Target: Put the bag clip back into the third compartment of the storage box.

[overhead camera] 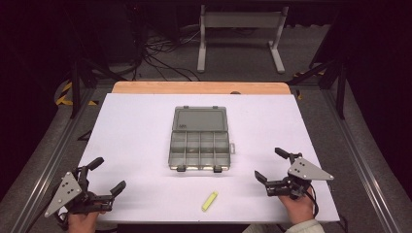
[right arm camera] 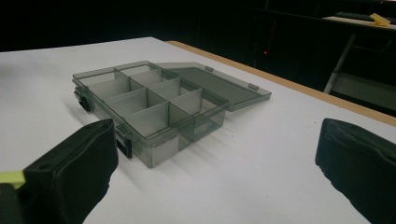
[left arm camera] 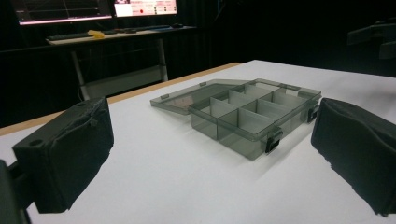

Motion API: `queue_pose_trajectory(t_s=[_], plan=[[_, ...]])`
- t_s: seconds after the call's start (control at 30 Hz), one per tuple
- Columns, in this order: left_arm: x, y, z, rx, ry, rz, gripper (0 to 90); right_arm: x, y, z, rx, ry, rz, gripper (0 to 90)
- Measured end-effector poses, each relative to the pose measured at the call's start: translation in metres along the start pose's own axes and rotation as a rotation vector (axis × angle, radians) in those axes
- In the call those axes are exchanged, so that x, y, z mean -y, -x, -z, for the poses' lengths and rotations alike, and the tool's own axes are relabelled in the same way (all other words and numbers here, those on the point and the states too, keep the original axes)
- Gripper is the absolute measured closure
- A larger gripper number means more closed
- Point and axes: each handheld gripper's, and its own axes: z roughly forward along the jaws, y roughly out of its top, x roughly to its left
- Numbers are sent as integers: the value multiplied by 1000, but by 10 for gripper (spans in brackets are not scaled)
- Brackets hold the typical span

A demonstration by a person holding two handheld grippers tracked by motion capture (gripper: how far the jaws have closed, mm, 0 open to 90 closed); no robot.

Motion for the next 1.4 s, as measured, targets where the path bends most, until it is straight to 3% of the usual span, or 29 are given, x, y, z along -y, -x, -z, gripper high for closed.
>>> queue_pose_trajectory(t_s=[0.8,1.4], plan=[[1,-1,0,-5,-13,1,0,-5,-2,-6,-35,-20,-6,3],[2,-1,-1,-1,-26,-3,1,-38,-33,-51,-195,-21,17,3]])
